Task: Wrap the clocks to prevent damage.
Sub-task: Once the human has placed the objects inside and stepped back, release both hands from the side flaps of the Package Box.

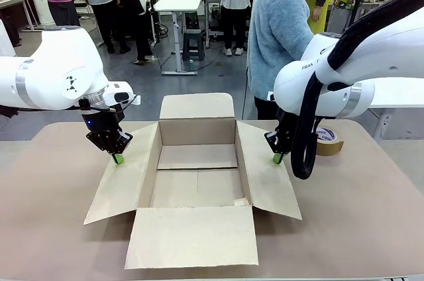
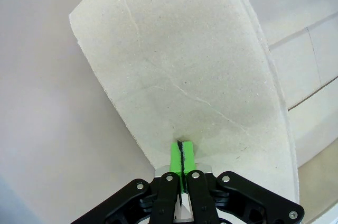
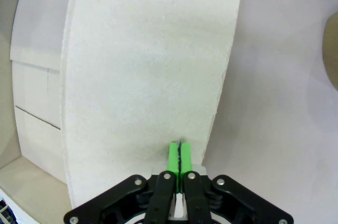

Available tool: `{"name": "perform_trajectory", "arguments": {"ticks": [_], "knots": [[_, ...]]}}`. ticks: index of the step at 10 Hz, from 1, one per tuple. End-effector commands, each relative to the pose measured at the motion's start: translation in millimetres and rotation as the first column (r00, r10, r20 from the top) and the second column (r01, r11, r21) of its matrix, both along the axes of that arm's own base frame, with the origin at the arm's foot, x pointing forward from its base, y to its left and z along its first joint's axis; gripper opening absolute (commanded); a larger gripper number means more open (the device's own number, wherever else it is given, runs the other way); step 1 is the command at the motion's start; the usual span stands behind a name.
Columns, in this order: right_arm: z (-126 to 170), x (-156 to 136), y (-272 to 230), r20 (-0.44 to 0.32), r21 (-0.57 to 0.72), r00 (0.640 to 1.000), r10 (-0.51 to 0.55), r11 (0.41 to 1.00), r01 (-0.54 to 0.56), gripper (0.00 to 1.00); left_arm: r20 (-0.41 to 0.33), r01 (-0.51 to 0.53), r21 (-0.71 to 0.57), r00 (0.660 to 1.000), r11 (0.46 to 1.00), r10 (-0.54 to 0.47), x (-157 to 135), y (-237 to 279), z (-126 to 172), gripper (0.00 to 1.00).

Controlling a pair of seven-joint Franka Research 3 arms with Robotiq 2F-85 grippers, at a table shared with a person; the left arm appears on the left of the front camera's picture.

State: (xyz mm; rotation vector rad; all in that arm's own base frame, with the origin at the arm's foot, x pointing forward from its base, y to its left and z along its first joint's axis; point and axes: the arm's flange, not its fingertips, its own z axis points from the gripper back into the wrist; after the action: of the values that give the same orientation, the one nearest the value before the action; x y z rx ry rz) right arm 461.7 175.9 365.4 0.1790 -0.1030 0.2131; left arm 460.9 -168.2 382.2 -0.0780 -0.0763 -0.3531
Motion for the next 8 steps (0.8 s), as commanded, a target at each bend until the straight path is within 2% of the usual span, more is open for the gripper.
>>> {"name": "perform_trajectory", "arguments": {"ticks": [1, 8], "knots": [[1.4, -1.2, 0.3, 0.0, 0.0, 1.0, -0.004, 1.0, 0.004, 0.01, -0.005, 0.0, 0.006, 1.0, 1.0, 0.0, 0.3, 1.7, 0.5, 0.0], [1.4, -1.2, 0.3, 0.0, 0.0, 1.0, -0.004, 1.0, 0.004, 0.01, -0.005, 0.0, 0.006, 1.0, 1.0, 0.0, 0.3, 1.7, 0.5, 0.0]]}}
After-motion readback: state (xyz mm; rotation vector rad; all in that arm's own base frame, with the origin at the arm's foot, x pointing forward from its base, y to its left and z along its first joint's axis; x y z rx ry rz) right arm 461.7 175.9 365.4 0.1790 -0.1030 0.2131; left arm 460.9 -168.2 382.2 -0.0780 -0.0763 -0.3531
